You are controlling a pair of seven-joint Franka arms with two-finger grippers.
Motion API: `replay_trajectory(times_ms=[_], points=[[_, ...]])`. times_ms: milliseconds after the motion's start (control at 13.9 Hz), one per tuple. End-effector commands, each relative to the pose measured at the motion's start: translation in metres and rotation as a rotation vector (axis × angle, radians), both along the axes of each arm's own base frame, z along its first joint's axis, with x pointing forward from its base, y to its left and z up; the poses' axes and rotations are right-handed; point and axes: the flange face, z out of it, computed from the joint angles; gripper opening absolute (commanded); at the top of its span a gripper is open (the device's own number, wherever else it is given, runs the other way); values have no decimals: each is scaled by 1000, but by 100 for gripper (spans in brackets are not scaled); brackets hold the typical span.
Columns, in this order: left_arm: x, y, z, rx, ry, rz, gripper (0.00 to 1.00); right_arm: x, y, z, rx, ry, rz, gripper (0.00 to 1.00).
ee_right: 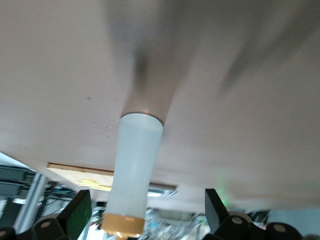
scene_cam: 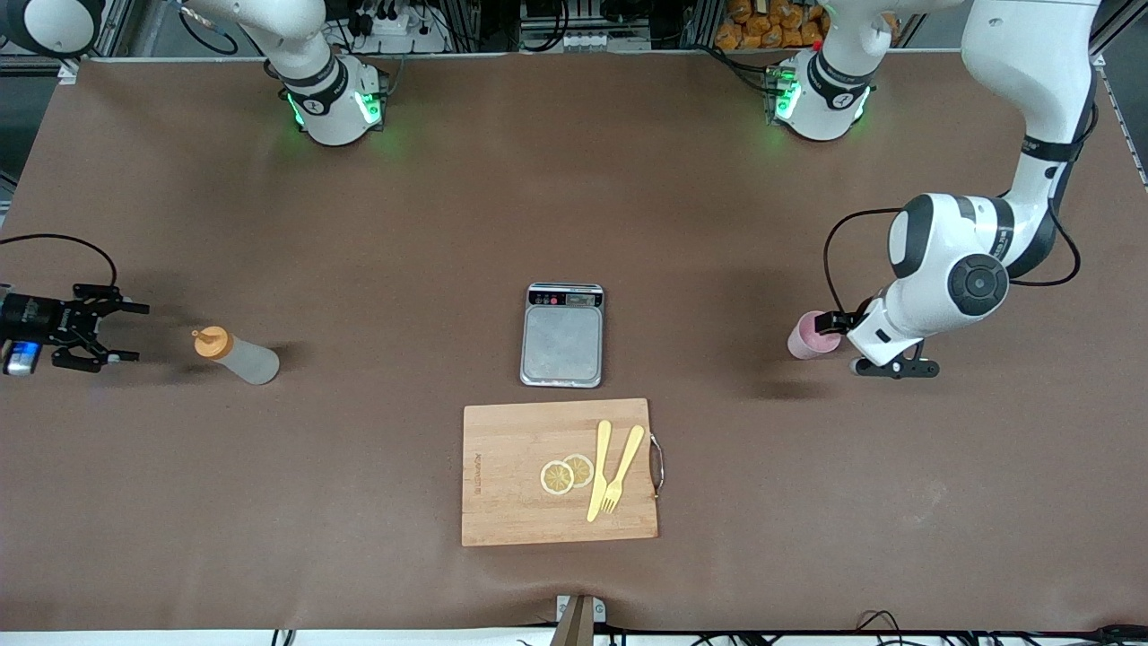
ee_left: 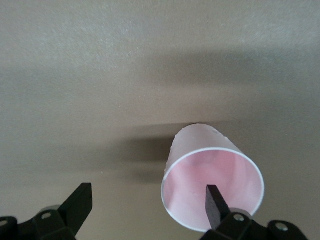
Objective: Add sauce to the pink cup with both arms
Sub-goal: 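Grasp the pink cup with the left gripper while the right gripper grasps the bottle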
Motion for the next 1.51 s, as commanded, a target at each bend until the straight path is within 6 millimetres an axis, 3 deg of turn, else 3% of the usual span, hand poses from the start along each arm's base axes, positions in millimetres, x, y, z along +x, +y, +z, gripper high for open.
replay_trajectory(times_ms=[0,144,577,1226,1442], points=[[1,-4,-19,-15,-3,-9,81,-6,3,-41,158,118,-87,100],[0,-9,-23,-16,0,-18,0,-5,10,-56,203,147,-119,100],[2,-17,-12,-22,-19,-14,0,4,54,-78,331,245,-98,100],[2,-33,76,-28,-106,-41,0,32,106,-82,375,234,-57,100],[-7,-54,101,-30,-100,-71,0,42,124,-81,384,227,-45,100]])
